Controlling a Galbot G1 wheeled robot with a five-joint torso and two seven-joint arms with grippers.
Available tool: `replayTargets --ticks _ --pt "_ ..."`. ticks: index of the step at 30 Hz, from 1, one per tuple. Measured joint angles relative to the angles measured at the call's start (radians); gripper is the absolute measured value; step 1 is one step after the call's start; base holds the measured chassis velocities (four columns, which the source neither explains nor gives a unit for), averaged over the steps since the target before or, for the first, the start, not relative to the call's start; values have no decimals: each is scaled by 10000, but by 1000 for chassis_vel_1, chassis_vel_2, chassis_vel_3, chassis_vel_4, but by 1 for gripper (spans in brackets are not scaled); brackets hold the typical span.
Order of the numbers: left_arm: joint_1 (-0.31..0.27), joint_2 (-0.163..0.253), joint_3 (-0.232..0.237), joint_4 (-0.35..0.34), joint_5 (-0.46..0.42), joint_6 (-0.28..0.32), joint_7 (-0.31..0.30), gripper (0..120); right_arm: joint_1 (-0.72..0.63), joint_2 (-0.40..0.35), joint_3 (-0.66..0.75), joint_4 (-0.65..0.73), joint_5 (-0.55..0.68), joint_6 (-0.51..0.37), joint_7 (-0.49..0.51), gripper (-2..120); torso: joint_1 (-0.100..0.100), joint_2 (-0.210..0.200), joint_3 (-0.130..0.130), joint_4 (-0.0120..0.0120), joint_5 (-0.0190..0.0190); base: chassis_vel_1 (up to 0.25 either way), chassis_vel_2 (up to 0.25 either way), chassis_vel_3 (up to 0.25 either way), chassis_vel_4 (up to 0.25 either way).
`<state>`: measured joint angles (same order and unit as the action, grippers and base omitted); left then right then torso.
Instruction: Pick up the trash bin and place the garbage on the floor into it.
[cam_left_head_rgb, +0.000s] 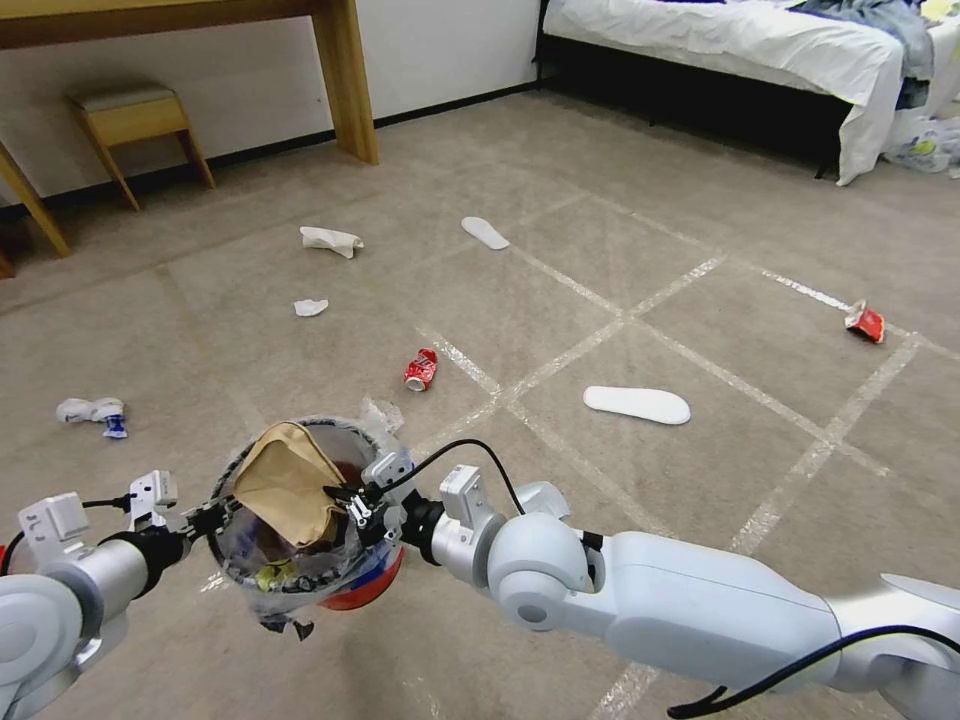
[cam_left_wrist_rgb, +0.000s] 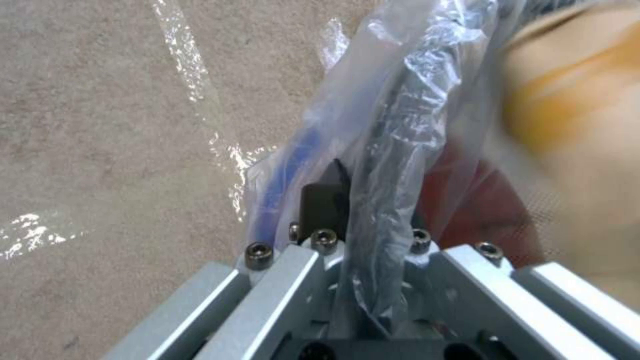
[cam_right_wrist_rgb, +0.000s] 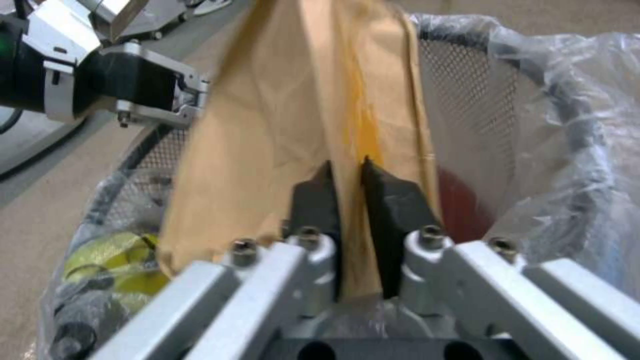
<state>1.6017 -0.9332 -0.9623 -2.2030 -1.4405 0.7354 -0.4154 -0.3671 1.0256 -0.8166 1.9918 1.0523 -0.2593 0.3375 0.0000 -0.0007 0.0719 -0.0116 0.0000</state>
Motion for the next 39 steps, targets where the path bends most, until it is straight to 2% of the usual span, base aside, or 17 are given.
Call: replayTargets --ticks 2,4,5,8,10,12,15,19,21,26,39 --pt "9 -5 -4 1 3 1 1 1 -33 -71 31 74 -11 -21 3 27 0 0 0 0 0 0 0 0 0" --pt "13 -12 -3 6 12 1 0 1 -38 -92 49 84 -13 -24 3 30 0 0 -1 0 0 0 0 0 0" --pt "20 -25 -3 15 26 1 0 1 -45 -128 70 99 -18 -26 5 37 0 1 0 0 0 0 0 0 0" --pt "24 -38 1 19 35 1 0 1 -46 -153 84 119 -20 -32 6 42 0 0 -1 0 0 0 0 0 0" --pt "25 -50 19 20 45 1 1 1 -59 -185 117 157 -21 -36 5 56 0 0 0 0 0 0 0 0 0" --pt "25 -50 21 20 48 0 1 1 -74 -188 130 159 -22 -39 5 59 0 0 0 0 0 0 0 0 0" --pt "31 -41 22 33 51 1 1 1 -109 -180 152 159 -48 -38 -3 76 0 0 0 0 0 0 0 0 0" --pt "45 -42 20 50 53 1 1 1 -112 -119 213 159 -46 -20 -4 85 0 0 0 0 0 0 0 0 0" --pt "49 -68 19 70 66 1 2 1 -89 -28 315 179 -14 4 0 96 0 1 0 1 0 0 0 0 0" --pt "41 -100 23 143 103 1 4 1 48 30 591 420 110 22 5 100 0 0 0 1 -1 0 0 0 0" --pt "-1 -270 123 226 289 1 23 1 164 65 1598 1141 602 13 12 100 0 1 0 1 0 0 0 0 0"
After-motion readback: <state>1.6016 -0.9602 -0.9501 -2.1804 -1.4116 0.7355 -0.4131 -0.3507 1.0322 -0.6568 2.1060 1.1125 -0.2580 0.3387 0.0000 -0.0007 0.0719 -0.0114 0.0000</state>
